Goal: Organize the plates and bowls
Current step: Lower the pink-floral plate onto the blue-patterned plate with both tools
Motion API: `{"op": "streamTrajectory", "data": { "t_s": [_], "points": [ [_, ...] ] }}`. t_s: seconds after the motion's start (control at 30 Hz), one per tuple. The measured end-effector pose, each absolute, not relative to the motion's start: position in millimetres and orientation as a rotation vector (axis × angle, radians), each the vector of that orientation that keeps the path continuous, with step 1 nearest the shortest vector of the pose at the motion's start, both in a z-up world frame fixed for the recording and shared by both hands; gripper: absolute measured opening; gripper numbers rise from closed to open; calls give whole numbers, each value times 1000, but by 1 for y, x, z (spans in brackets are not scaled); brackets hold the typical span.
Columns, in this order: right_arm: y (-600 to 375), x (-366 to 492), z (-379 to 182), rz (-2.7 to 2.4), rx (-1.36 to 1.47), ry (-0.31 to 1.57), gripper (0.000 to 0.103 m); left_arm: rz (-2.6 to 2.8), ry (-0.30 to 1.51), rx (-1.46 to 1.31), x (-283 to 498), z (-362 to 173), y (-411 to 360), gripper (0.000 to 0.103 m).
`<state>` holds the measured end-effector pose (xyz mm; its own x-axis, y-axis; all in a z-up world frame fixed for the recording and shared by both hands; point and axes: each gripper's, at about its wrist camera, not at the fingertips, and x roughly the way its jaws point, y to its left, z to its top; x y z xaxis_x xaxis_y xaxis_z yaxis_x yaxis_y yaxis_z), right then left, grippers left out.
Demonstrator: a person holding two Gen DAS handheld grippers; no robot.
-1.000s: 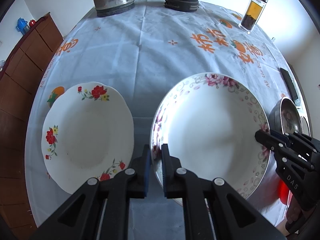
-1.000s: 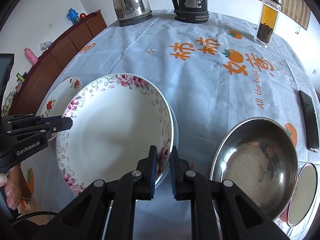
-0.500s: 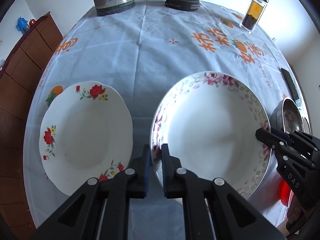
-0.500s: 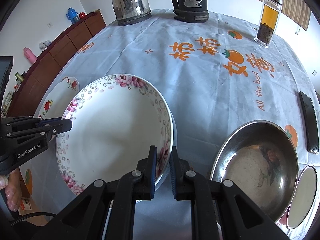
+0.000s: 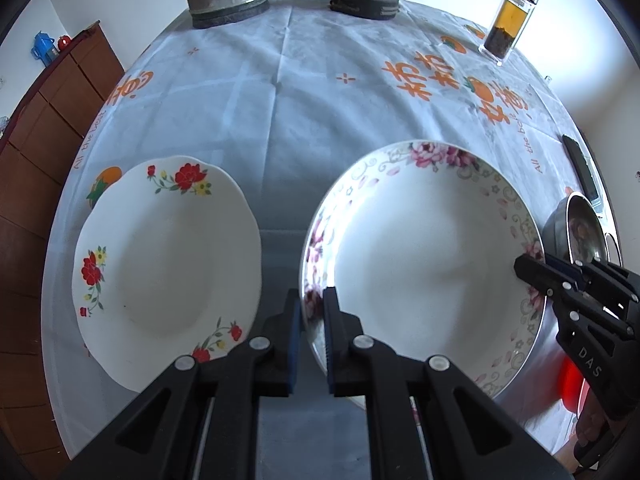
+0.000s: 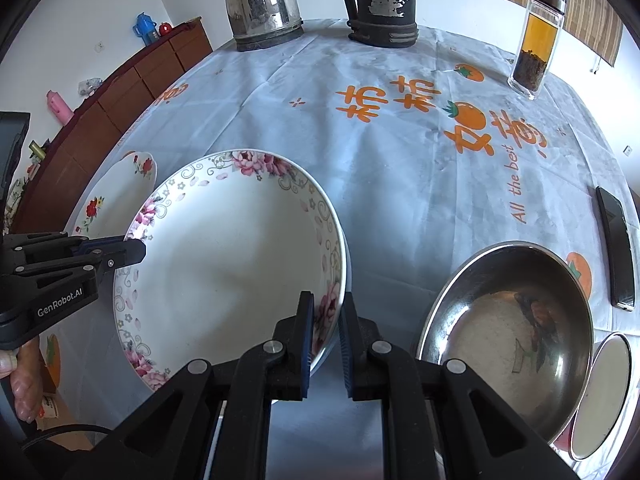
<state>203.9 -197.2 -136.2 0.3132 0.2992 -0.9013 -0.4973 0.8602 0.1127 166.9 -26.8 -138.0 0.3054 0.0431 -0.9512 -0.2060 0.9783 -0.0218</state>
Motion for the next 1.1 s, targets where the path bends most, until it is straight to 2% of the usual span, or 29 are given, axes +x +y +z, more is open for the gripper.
{"op": "streamTrajectory", "data": {
  "t_s": [1.1],
  "points": [
    [-193, 200, -136, 522, -250, 1113, 12, 179, 1252, -128, 165, -145, -27, 8]
  ]
}}
